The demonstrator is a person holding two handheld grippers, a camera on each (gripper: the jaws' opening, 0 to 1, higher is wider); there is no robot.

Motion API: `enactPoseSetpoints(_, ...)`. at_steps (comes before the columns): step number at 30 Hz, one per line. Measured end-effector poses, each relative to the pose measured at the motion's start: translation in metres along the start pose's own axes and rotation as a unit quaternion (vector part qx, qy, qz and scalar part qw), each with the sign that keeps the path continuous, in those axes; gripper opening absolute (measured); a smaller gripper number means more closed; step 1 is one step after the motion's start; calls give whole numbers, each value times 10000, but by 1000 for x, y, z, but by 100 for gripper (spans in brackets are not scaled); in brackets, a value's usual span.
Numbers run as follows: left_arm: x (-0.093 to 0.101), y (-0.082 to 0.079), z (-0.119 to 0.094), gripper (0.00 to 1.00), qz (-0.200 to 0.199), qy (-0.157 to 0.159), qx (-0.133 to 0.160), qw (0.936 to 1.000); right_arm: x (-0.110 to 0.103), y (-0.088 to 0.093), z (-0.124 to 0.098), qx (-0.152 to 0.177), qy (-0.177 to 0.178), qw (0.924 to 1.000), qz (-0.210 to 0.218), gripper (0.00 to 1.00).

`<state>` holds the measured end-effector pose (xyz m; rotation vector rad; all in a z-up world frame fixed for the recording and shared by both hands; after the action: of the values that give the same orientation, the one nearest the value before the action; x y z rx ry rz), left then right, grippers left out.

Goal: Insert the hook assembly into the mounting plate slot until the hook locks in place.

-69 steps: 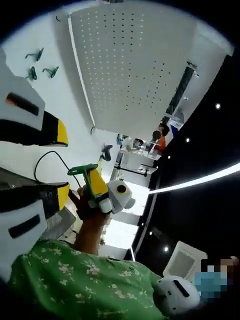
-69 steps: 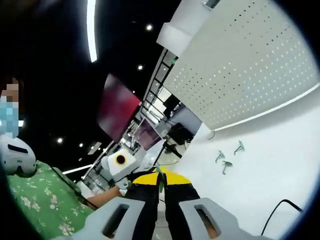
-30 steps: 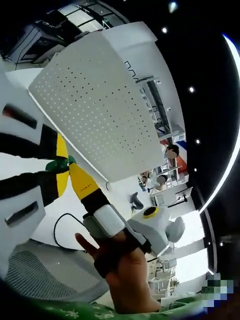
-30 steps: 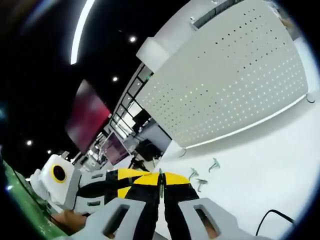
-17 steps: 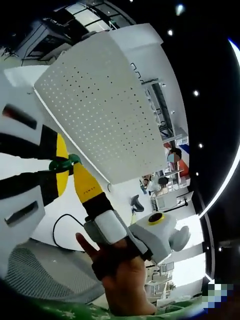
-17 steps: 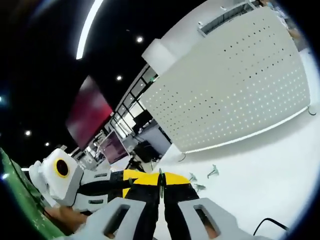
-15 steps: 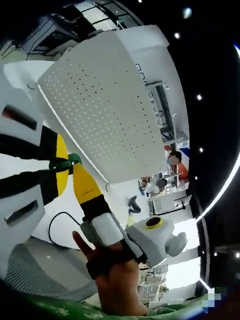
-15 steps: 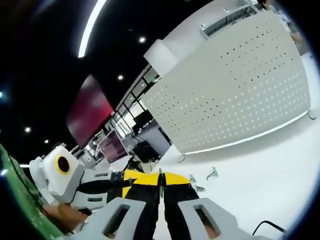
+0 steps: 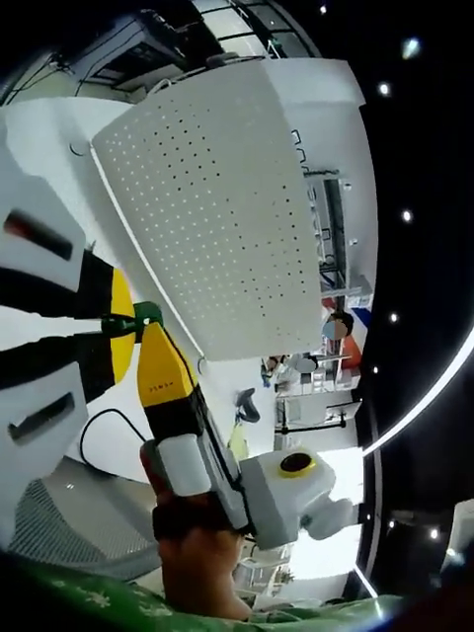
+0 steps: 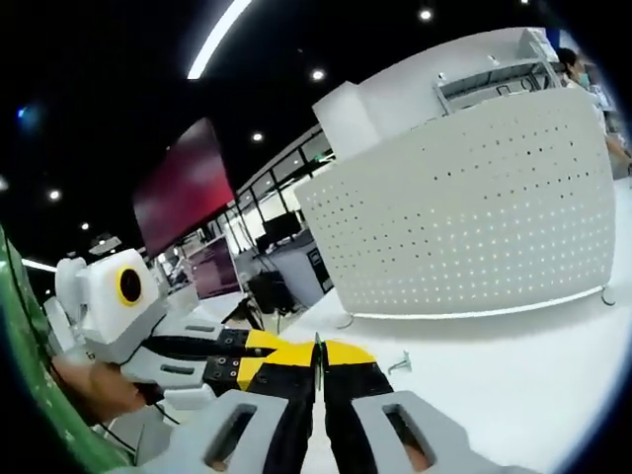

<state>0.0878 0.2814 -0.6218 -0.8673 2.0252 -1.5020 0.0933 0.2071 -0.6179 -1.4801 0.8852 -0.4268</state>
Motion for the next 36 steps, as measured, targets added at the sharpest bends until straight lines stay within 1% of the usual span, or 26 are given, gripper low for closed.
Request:
enactPoseSetpoints(3, -1, -1, -1, 3, -24, -23, 39, 10000, 0, -1, 0, 44, 4, 10000, -55, 1)
enactPoseSetpoints(9, -1, 1, -3, 3, -44, -13, 51, 10000, -2, 0, 0, 18, -51, 9999, -132, 1)
enactPoseSetpoints(12, -1, 2, -4, 3, -54, -10, 49, 10000, -1, -1, 0, 51, -44, 9999, -94, 8)
enactPoseSetpoints(17, -6, 1, -5, 3, -84, -76, 65, 9999, 0, -4, -2, 109, -35, 9999, -96, 8)
enactPoseSetpoints(20, -15, -1, -8, 3, -151, -212, 129, 9996, 2, -5, -5, 164, 13, 9998, -117, 8)
enactPoseSetpoints(23, -27, -7, -11, 3, -223, -377, 229, 9988, 8, 1, -8, 94, 91, 9999, -106, 8)
enactPoseSetpoints(27, -39, -14, -13, 3, -200, -548, 302, 9978, 12, 7, -10, 8, 145, 9999, -64, 8)
enactPoseSetpoints(33, -56, -26, -13, 3, -115, -765, 430, 9961, 13, 3, -12, 35, 178, 9997, -141, 8)
enactPoseSetpoints(36, -68, -32, -12, 3, -101, -887, 512, 9947, 16, -1, -13, 48, 258, 9991, -330, 8)
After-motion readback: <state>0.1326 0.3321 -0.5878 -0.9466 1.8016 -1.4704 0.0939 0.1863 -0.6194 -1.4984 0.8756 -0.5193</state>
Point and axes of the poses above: the point that each gripper's makers call its tool centre point, and the gripper's own axes: z roughly forward along the fingers, x roughly to its right, y roughly out of its underside, the point moved 5 cm from there along -z, roughly backward along the fingers, and after that the axes turned 6 degrees about -z, right-handed, at the moved point
